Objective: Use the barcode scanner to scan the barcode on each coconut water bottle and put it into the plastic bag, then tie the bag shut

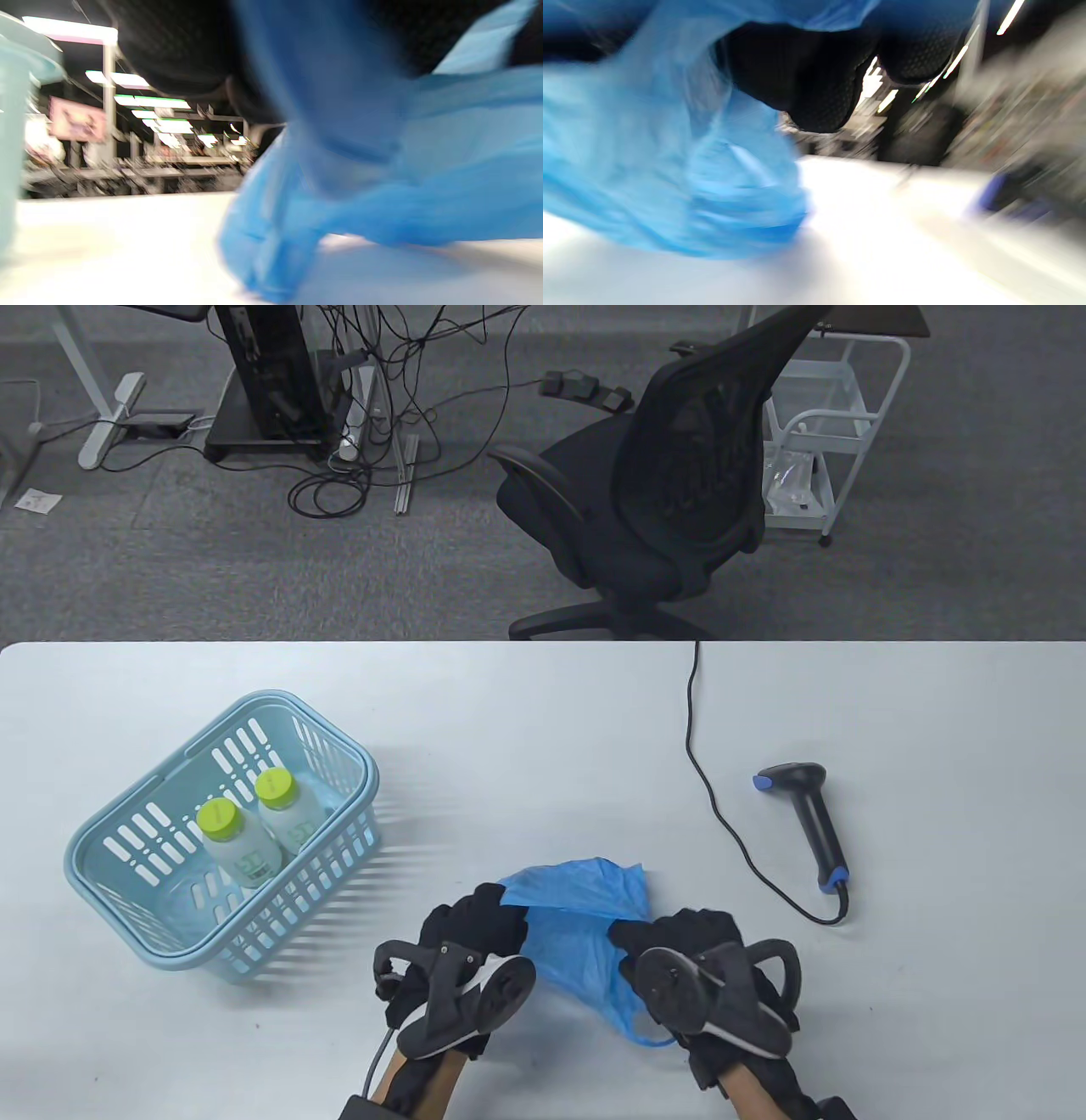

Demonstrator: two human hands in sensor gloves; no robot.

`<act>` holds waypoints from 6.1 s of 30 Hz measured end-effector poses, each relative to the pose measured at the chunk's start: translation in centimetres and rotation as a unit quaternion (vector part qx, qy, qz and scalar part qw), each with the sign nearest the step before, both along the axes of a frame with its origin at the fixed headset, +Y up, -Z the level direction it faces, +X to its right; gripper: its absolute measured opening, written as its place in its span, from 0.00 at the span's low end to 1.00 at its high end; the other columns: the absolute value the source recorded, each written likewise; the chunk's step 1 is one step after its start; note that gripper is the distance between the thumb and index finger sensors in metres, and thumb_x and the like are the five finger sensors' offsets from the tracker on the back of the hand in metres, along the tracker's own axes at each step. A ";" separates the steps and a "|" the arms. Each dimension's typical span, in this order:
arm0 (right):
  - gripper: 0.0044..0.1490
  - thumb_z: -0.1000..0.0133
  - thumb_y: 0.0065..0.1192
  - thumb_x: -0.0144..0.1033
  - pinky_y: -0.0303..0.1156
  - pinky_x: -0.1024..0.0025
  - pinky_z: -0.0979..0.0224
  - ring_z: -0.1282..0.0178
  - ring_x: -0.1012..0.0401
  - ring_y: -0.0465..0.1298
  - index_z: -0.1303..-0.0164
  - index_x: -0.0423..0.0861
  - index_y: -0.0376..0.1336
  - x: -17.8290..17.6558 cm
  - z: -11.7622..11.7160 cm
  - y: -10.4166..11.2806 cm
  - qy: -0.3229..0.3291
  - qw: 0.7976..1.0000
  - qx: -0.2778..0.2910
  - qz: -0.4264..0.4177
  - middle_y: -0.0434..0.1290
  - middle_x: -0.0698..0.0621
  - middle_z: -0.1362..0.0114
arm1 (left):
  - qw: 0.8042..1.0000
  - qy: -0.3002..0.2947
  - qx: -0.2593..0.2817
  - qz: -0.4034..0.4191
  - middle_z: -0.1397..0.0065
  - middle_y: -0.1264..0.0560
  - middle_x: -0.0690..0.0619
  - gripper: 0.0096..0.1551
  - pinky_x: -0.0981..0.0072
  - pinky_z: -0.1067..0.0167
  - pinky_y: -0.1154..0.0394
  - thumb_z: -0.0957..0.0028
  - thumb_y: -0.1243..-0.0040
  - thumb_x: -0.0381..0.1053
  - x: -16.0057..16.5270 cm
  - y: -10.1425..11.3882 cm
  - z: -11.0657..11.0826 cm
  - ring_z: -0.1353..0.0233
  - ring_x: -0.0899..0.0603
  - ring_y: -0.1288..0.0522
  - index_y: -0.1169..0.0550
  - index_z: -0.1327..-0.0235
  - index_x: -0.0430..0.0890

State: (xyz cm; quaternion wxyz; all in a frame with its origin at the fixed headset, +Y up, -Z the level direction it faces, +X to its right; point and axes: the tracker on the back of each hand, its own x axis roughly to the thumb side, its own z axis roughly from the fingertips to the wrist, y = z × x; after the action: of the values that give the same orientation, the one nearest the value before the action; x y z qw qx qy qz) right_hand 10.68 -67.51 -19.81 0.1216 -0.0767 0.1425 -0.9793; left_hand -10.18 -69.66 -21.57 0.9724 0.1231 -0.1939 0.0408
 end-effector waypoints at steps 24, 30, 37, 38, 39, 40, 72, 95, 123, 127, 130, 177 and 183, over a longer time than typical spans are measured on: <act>0.30 0.53 0.80 0.55 0.82 0.57 0.36 0.55 0.69 0.85 0.41 0.61 0.72 0.2 -3.8 -4.7 -0.035 0.985 -0.165 0.042 0.78 0.67 0.66 | 0.987 -0.002 -0.069 -0.144 0.40 0.20 0.56 0.21 0.53 0.52 0.18 0.33 0.35 0.51 0.9 0.6 1.3 0.59 0.55 0.19 0.21 0.27 0.63; 0.32 0.53 0.81 0.53 0.81 0.56 0.35 0.55 0.68 0.85 0.38 0.58 0.71 1.0 -3.2 -4.5 0.062 0.954 -0.281 -0.089 0.78 0.67 0.66 | 0.988 -0.086 -0.031 -0.125 0.08 0.42 0.54 0.26 0.21 0.25 0.45 0.35 0.38 0.35 0.8 0.2 1.7 0.14 0.25 0.44 0.17 0.36 0.67; 0.35 0.54 0.81 0.54 0.81 0.56 0.35 0.55 0.69 0.85 0.36 0.57 0.71 0.3 -2.3 -4.0 0.131 0.923 -0.347 -0.106 0.78 0.67 0.66 | 0.978 -0.036 -0.164 -0.120 0.04 0.52 0.36 0.42 0.20 0.26 0.37 0.32 0.46 0.70 1.4 -1.6 -0.1 0.13 0.19 0.42 0.24 0.17 0.42; 0.35 0.54 0.81 0.55 0.81 0.56 0.35 0.55 0.69 0.85 0.36 0.57 0.71 0.2 -2.1 -3.8 0.135 0.921 -0.351 -0.103 0.78 0.67 0.66 | 0.983 -0.003 -0.161 -0.088 0.06 0.48 0.34 0.47 0.26 0.28 0.30 0.35 0.46 0.73 1.1 -1.8 -0.5 0.17 0.25 0.31 0.25 0.19 0.37; 0.37 0.54 0.81 0.56 0.81 0.56 0.35 0.55 0.69 0.85 0.35 0.57 0.70 0.1 -1.9 -3.6 0.139 0.920 -0.353 -0.102 0.78 0.67 0.66 | 0.987 0.023 -0.146 -0.070 0.08 0.43 0.33 0.46 0.32 0.31 0.24 0.36 0.40 0.70 0.8 -2.0 -0.7 0.24 0.30 0.23 0.24 0.21 0.35; 0.37 0.54 0.81 0.56 0.81 0.56 0.34 0.54 0.69 0.85 0.35 0.58 0.70 0.0 -1.8 -3.4 0.148 0.916 -0.358 -0.104 0.78 0.68 0.65 | 0.991 0.047 -0.106 -0.069 0.11 0.38 0.33 0.39 0.39 0.36 0.19 0.36 0.35 0.65 0.6 -2.0 -0.9 0.33 0.36 0.17 0.22 0.24 0.38; 0.44 0.46 0.73 0.48 0.71 0.42 0.23 0.30 0.54 0.80 0.23 0.66 0.53 -1.9 -3.6 -5.4 -0.028 0.989 -0.145 0.008 0.72 0.54 0.26 | 0.961 -0.124 -0.194 0.153 0.13 0.35 0.46 0.26 0.51 0.47 0.17 0.32 0.46 0.37 1.1 -1.0 0.6 0.47 0.51 0.22 0.23 0.26 0.63; 0.17 0.51 0.81 0.48 0.71 0.38 0.24 0.25 0.48 0.77 0.58 0.60 0.68 -1.1 -2.6 -5.2 -0.033 0.996 -0.077 0.031 0.67 0.54 0.28 | 0.992 -0.021 -0.105 -0.067 0.27 0.20 0.49 0.28 0.57 0.64 0.14 0.32 0.39 0.41 1.1 -1.3 0.2 0.66 0.57 0.19 0.27 0.23 0.67; 0.30 0.50 0.72 0.60 0.47 0.25 0.23 0.16 0.28 0.51 0.36 0.65 0.69 -1.3 -0.9 -0.8 0.093 0.970 -0.214 -0.068 0.51 0.41 0.10 | 0.900 0.024 -0.335 -0.278 0.08 0.74 0.44 0.62 0.17 0.26 0.64 0.41 0.39 0.82 0.9 -5.0 -1.3 0.16 0.20 0.72 0.53 0.04 0.60; 0.47 0.52 0.71 0.63 0.45 0.24 0.23 0.18 0.25 0.44 0.22 0.59 0.60 -3.0 -3.2 -5.8 0.023 0.944 -0.319 0.077 0.41 0.35 0.10 | 0.895 0.014 -0.357 -0.266 0.09 0.75 0.44 0.64 0.17 0.28 0.66 0.42 0.39 0.83 0.9 -5.3 -1.2 0.17 0.19 0.74 0.54 0.04 0.58; 0.59 0.53 0.73 0.63 0.43 0.23 0.24 0.19 0.24 0.40 0.17 0.58 0.46 -1.0 -4.4 -7.3 -0.027 0.918 -0.387 0.082 0.35 0.33 0.11 | 0.893 0.032 -0.371 -0.252 0.08 0.74 0.43 0.62 0.17 0.27 0.66 0.41 0.38 0.81 -0.4 -5.4 -1.9 0.17 0.20 0.72 0.55 0.05 0.60; 0.53 0.55 0.73 0.66 0.41 0.23 0.23 0.17 0.27 0.41 0.22 0.65 0.50 1.8 -4.8 -7.9 -0.011 0.930 -0.368 0.014 0.35 0.39 0.10 | 0.972 -0.147 -0.183 0.004 0.05 0.55 0.48 0.23 0.20 0.28 0.66 0.36 0.34 0.65 -1.2 0.3 -0.1 0.13 0.25 0.63 0.20 0.29 0.64; 0.56 0.55 0.72 0.67 0.40 0.23 0.23 0.17 0.26 0.40 0.20 0.64 0.48 1.9 -4.8 -8.0 -0.008 0.926 -0.378 0.013 0.34 0.39 0.10 | 0.950 -0.051 -0.249 -0.183 0.07 0.66 0.47 0.30 0.21 0.30 0.70 0.35 0.36 0.66 1.0 -4.6 -1.8 0.16 0.24 0.68 0.28 0.20 0.64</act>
State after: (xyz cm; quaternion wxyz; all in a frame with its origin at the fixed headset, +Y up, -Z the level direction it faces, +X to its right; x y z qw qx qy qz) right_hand 12.55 -75.50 -24.57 0.0977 -0.1106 -0.2401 -0.9595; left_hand -9.14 -74.26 -23.37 0.9517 -0.1633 -0.2458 -0.0847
